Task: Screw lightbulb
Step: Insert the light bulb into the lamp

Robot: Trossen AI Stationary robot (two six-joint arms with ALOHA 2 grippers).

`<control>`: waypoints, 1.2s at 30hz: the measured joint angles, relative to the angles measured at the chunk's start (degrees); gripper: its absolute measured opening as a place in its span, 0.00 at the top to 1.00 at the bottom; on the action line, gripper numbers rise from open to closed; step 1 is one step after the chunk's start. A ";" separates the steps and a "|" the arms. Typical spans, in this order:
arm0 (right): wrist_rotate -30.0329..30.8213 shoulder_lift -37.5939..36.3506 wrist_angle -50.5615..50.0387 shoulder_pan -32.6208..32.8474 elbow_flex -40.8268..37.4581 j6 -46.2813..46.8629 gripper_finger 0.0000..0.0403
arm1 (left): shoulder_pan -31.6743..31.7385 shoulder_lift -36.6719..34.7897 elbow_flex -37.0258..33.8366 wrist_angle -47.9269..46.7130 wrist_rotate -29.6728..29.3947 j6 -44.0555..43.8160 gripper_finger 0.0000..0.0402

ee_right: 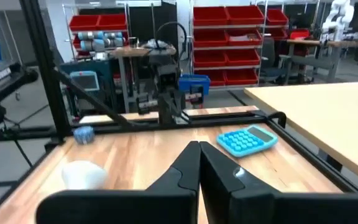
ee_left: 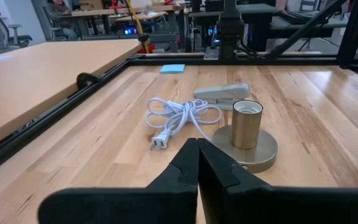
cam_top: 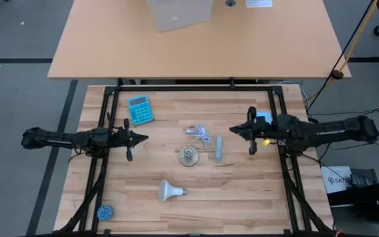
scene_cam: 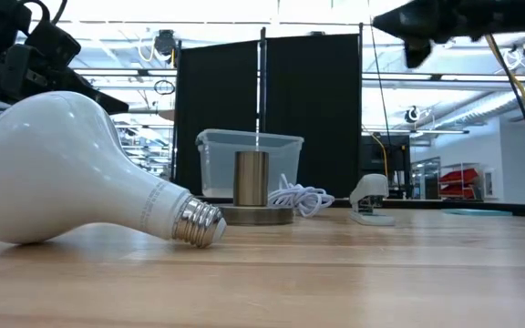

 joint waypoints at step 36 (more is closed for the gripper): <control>-9.73 65.88 -32.89 -3.00 63.93 0.56 1.00 | 0.00 0.00 -0.02 12.20 -2.19 -8.71 1.00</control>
